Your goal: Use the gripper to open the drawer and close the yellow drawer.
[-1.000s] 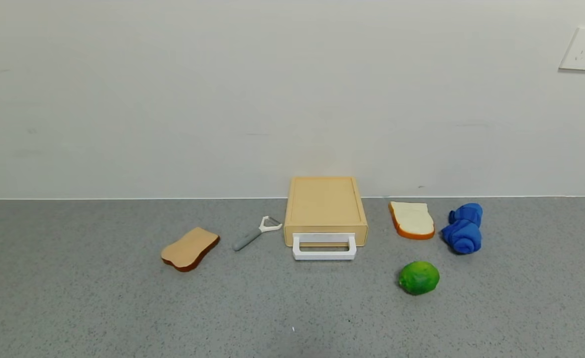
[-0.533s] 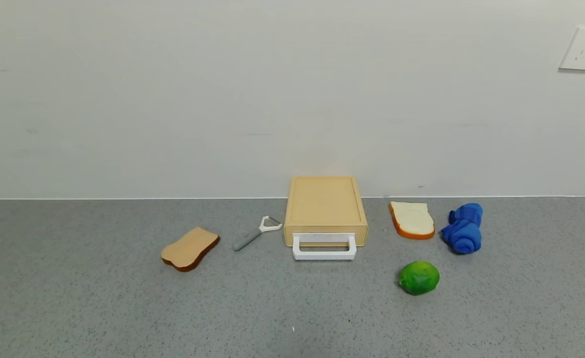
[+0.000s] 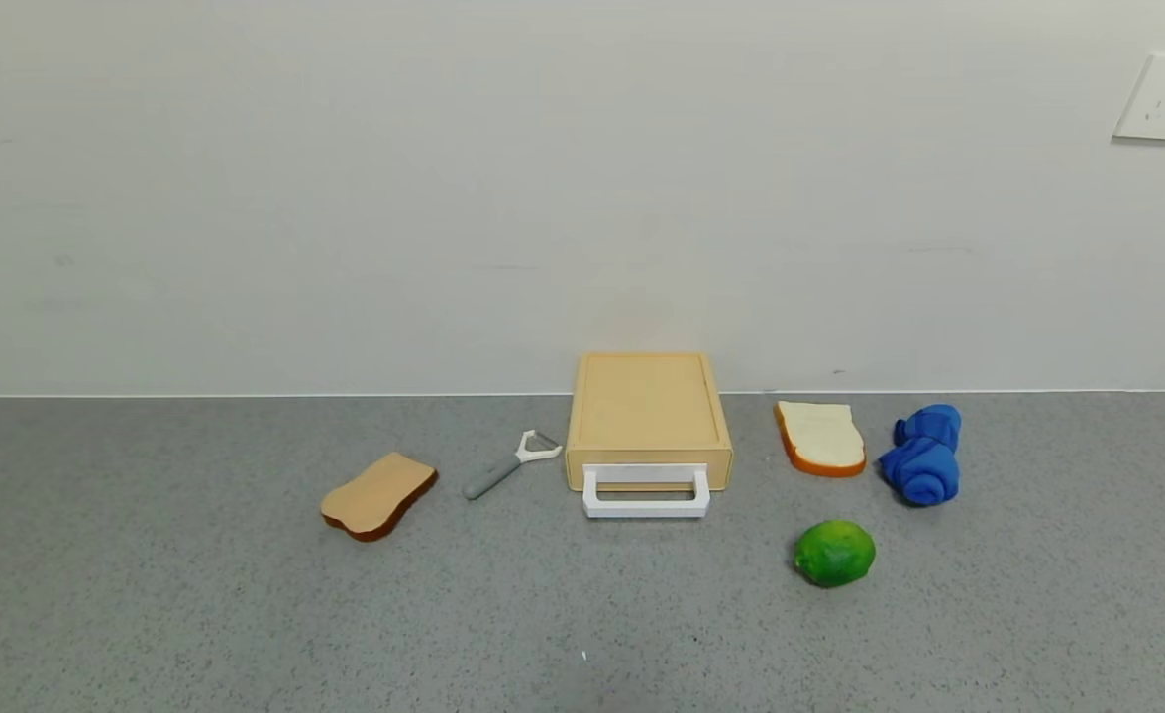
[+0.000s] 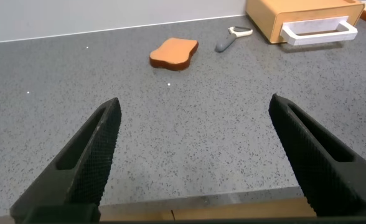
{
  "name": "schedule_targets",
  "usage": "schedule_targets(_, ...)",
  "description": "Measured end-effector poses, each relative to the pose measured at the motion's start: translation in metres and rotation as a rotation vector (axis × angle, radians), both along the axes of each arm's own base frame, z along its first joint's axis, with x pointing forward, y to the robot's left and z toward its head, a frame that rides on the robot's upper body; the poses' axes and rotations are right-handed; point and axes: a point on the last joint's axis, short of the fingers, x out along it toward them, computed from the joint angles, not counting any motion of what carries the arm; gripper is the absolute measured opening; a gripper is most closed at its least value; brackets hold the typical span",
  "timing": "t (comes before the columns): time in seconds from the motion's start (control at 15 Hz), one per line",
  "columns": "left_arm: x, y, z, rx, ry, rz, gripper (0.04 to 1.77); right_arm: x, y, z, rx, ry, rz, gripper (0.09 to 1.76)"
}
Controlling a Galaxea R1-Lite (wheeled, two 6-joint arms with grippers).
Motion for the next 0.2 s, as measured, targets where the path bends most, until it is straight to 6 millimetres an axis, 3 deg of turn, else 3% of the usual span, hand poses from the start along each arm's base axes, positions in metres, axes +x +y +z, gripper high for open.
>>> schedule_targets(0.2, 0.0, 0.0, 0.0, 0.0, 0.0, 0.0, 1.72, 0.0, 0.0, 0.0, 0.0, 0.0, 0.0, 1.71)
